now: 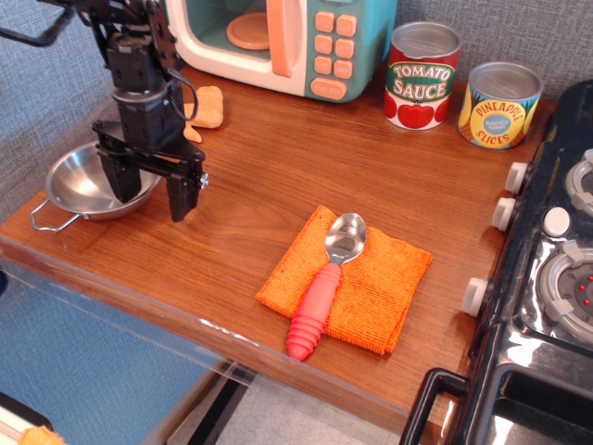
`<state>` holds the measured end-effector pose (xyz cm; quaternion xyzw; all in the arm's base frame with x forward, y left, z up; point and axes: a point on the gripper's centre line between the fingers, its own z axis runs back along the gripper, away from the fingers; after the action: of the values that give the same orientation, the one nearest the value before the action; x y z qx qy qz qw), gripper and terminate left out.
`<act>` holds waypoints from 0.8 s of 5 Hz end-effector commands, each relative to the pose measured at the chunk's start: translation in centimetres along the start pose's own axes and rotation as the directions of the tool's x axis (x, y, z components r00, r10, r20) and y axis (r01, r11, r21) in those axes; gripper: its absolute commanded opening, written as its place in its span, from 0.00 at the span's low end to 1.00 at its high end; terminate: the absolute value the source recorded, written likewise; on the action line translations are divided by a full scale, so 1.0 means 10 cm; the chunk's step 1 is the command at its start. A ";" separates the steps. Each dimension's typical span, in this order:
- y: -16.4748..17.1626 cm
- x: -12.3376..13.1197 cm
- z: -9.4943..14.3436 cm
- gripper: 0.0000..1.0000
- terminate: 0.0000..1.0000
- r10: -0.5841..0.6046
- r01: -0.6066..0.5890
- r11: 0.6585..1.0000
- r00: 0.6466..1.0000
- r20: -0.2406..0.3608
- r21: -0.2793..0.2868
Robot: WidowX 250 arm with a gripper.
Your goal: Move silver bowl to above orange towel
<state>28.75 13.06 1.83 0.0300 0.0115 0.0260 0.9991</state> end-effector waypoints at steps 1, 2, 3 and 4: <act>-0.02 0.09 0.10 0.00 0.00 0.004 -0.005 1.000 0.999 0.039 0.020; -0.02 0.07 0.10 0.00 0.00 0.005 -0.006 1.000 0.999 0.041 0.016; -0.02 0.05 0.19 0.00 0.00 0.009 -0.010 1.000 0.997 0.070 0.012; 0.01 0.01 0.39 0.00 0.00 0.054 -0.058 0.998 0.992 0.118 0.029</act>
<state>28.59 12.43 4.19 0.0373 -0.0236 0.0561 0.9974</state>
